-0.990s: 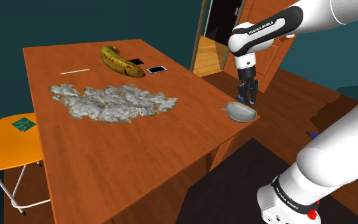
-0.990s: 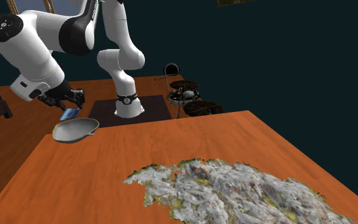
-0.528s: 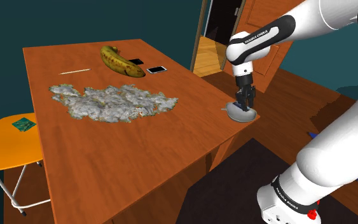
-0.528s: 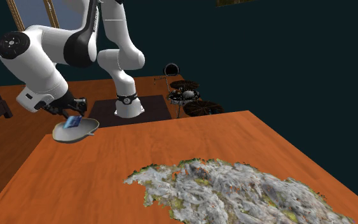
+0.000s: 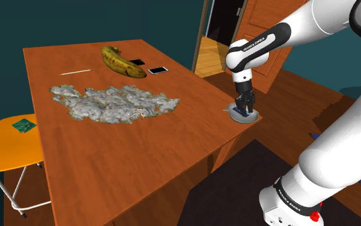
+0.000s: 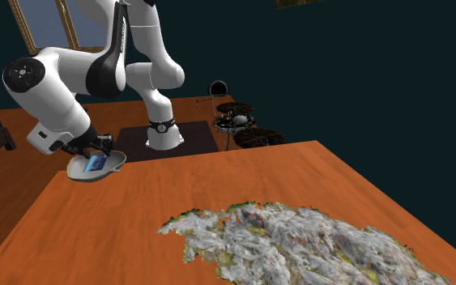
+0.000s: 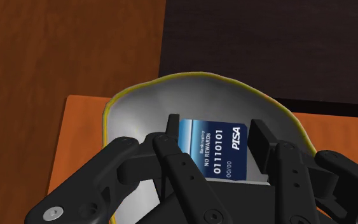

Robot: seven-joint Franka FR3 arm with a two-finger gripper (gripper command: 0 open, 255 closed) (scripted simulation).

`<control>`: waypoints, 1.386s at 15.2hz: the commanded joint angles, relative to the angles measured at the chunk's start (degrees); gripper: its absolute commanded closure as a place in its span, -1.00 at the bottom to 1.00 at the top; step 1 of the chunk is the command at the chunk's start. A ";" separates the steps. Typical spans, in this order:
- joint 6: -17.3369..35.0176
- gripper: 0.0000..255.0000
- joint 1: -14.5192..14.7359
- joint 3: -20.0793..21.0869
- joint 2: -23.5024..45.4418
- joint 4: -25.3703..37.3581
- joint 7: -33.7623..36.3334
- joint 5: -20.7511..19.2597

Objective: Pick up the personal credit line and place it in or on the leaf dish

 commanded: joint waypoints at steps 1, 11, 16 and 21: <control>0.07 1.00 0.00 0.00 0.06 0.00 0.00 0.00; -1.83 -1.00 0.18 0.17 0.06 1.89 -0.11 0.26; -7.07 -1.00 0.66 0.61 0.49 7.51 -0.41 0.90; -7.07 -1.00 0.66 0.61 0.49 7.52 -0.41 0.90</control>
